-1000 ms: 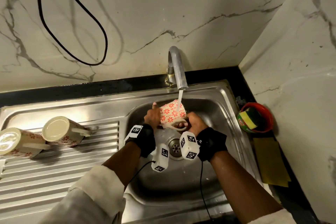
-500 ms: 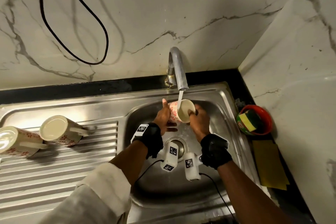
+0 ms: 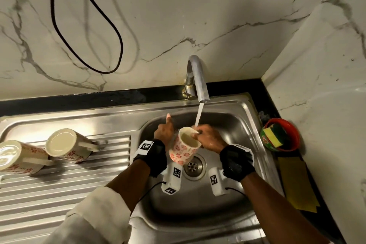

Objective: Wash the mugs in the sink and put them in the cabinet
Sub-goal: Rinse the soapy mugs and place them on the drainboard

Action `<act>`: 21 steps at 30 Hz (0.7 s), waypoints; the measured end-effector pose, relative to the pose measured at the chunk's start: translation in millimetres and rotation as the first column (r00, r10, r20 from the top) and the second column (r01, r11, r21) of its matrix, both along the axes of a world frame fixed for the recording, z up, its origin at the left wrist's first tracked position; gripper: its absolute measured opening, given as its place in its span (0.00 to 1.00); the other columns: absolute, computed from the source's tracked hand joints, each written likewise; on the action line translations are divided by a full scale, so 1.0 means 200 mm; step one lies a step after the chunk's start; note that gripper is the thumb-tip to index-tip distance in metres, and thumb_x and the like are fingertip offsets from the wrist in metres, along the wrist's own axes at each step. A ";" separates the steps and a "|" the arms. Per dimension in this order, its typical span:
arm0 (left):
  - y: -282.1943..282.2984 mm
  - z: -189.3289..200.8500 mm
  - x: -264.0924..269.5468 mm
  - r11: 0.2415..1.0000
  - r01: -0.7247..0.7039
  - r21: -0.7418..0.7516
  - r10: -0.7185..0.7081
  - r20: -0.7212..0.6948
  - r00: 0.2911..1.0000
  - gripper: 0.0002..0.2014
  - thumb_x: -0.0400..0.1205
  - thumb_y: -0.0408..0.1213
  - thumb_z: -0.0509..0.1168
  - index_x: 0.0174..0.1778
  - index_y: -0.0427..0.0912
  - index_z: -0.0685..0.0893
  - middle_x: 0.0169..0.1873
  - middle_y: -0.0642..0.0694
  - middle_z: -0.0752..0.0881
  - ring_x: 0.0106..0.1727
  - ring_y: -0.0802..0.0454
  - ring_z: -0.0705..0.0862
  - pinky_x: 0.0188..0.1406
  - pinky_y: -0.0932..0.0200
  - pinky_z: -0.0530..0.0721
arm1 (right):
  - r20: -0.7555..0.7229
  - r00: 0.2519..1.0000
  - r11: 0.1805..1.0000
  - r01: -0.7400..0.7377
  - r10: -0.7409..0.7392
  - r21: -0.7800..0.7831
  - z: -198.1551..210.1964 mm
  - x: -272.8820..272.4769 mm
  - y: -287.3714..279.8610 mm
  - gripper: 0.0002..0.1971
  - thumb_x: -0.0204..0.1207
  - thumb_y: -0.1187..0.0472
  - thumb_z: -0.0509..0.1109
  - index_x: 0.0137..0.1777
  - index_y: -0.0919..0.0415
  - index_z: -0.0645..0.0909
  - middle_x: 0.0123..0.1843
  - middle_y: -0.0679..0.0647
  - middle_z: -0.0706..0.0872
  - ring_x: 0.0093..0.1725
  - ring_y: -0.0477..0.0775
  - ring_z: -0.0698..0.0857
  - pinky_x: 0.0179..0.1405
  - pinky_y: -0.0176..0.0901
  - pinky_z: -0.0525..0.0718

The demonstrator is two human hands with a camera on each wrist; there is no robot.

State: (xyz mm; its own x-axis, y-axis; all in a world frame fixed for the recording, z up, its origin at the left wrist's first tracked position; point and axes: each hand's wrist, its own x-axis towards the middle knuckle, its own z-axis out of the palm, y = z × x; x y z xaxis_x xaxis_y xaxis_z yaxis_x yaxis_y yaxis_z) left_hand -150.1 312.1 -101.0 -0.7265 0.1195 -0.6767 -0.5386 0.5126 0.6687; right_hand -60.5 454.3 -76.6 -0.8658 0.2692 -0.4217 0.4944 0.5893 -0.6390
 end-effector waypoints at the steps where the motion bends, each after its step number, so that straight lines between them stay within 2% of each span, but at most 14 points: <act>1: 0.00 0.01 0.00 1.000 0.004 0.020 -0.004 0.005 1.000 0.42 0.82 0.71 0.44 0.69 0.36 0.80 0.64 0.33 0.83 0.64 0.33 0.82 0.71 0.36 0.77 | 0.007 0.998 0.998 0.058 -0.058 0.016 0.00 0.00 0.02 0.10 0.80 0.60 0.65 0.55 0.56 0.88 0.52 0.55 0.90 0.49 0.55 0.87 0.50 0.51 0.87; 4: 0.04 0.02 0.03 0.998 0.026 0.064 -0.027 0.014 1.000 0.40 0.81 0.71 0.48 0.64 0.37 0.83 0.59 0.35 0.86 0.61 0.35 0.83 0.69 0.36 0.78 | -0.054 0.971 0.966 0.239 -0.234 0.101 0.02 -0.01 0.00 0.15 0.80 0.63 0.62 0.63 0.58 0.85 0.57 0.58 0.90 0.53 0.58 0.88 0.54 0.47 0.87; 6: 0.06 0.03 0.06 0.995 0.064 0.076 -0.064 0.008 0.998 0.39 0.82 0.69 0.48 0.66 0.37 0.82 0.61 0.33 0.85 0.62 0.35 0.83 0.69 0.36 0.78 | -0.058 0.976 0.972 0.214 -0.209 0.095 0.03 -0.01 0.00 0.16 0.81 0.63 0.63 0.67 0.59 0.83 0.61 0.57 0.89 0.56 0.58 0.88 0.53 0.44 0.86; 8: 0.08 0.04 0.07 0.991 0.095 0.095 -0.096 0.007 0.995 0.39 0.83 0.69 0.47 0.65 0.37 0.83 0.60 0.33 0.86 0.62 0.35 0.83 0.68 0.35 0.79 | -0.011 0.980 0.980 0.200 -0.200 0.023 0.05 -0.01 0.03 0.15 0.81 0.63 0.64 0.64 0.58 0.85 0.57 0.56 0.90 0.48 0.54 0.89 0.41 0.40 0.88; 9: 0.08 0.05 0.07 0.988 0.106 0.115 -0.107 0.006 0.994 0.39 0.82 0.70 0.46 0.63 0.38 0.83 0.60 0.34 0.86 0.61 0.36 0.83 0.68 0.35 0.79 | 0.001 0.974 0.974 0.228 -0.228 0.005 0.05 -0.01 0.06 0.14 0.80 0.64 0.63 0.61 0.58 0.86 0.54 0.56 0.91 0.45 0.53 0.89 0.38 0.41 0.89; 11: 0.09 0.09 0.07 0.980 0.100 0.172 -0.105 0.019 0.994 0.40 0.81 0.72 0.45 0.64 0.40 0.83 0.61 0.36 0.86 0.62 0.38 0.83 0.64 0.36 0.81 | -0.042 0.948 0.947 0.317 -0.315 0.058 0.07 -0.03 0.07 0.15 0.78 0.65 0.62 0.60 0.62 0.86 0.56 0.59 0.90 0.50 0.59 0.89 0.45 0.47 0.89; 13: 0.11 0.11 0.08 0.975 0.080 0.208 -0.088 0.032 0.996 0.44 0.78 0.76 0.44 0.66 0.40 0.83 0.62 0.35 0.85 0.64 0.36 0.84 0.61 0.38 0.84 | -0.088 0.950 0.943 0.309 -0.300 0.127 0.08 -0.04 0.04 0.14 0.78 0.64 0.64 0.60 0.65 0.85 0.55 0.61 0.90 0.52 0.62 0.89 0.44 0.45 0.85; 14: 0.12 0.11 0.08 0.976 0.081 0.204 -0.090 0.036 0.995 0.48 0.75 0.79 0.42 0.65 0.41 0.84 0.60 0.35 0.87 0.62 0.36 0.85 0.62 0.37 0.83 | -0.101 0.959 0.955 0.274 -0.263 0.113 0.07 -0.03 0.04 0.14 0.78 0.65 0.64 0.59 0.64 0.86 0.53 0.60 0.91 0.50 0.61 0.89 0.43 0.44 0.85; 16: 0.12 0.12 0.07 0.970 0.115 0.212 -0.124 0.028 0.992 0.54 0.66 0.86 0.37 0.58 0.46 0.88 0.54 0.36 0.89 0.58 0.39 0.87 0.67 0.36 0.80 | -0.065 0.968 0.970 0.240 -0.242 -0.030 0.05 -0.02 0.07 0.13 0.78 0.66 0.64 0.56 0.58 0.88 0.48 0.59 0.92 0.46 0.59 0.91 0.46 0.53 0.90; 17: 0.12 0.11 0.07 0.960 0.155 0.232 -0.164 0.020 0.986 0.53 0.64 0.87 0.36 0.55 0.48 0.88 0.54 0.37 0.89 0.58 0.41 0.87 0.69 0.38 0.78 | -0.042 0.966 0.966 0.251 -0.254 -0.061 0.03 -0.01 0.09 0.13 0.78 0.66 0.63 0.55 0.57 0.88 0.47 0.58 0.92 0.45 0.59 0.91 0.46 0.57 0.90; 19: 0.14 0.13 0.04 0.929 0.262 0.260 -0.277 0.021 0.961 0.50 0.67 0.86 0.37 0.55 0.50 0.88 0.58 0.40 0.89 0.60 0.43 0.85 0.70 0.40 0.75 | -0.046 0.958 0.958 0.285 -0.284 0.028 0.00 -0.01 0.10 0.13 0.77 0.65 0.63 0.56 0.58 0.88 0.49 0.59 0.91 0.47 0.59 0.90 0.48 0.54 0.90; 21: 0.15 0.11 0.01 0.916 0.317 0.247 -0.329 0.010 0.944 0.54 0.61 0.89 0.40 0.59 0.52 0.88 0.60 0.41 0.89 0.63 0.42 0.85 0.72 0.35 0.74 | -0.091 0.971 0.964 0.231 -0.221 0.134 -0.01 -0.01 0.07 0.15 0.78 0.63 0.64 0.61 0.59 0.86 0.54 0.59 0.90 0.51 0.61 0.88 0.50 0.53 0.88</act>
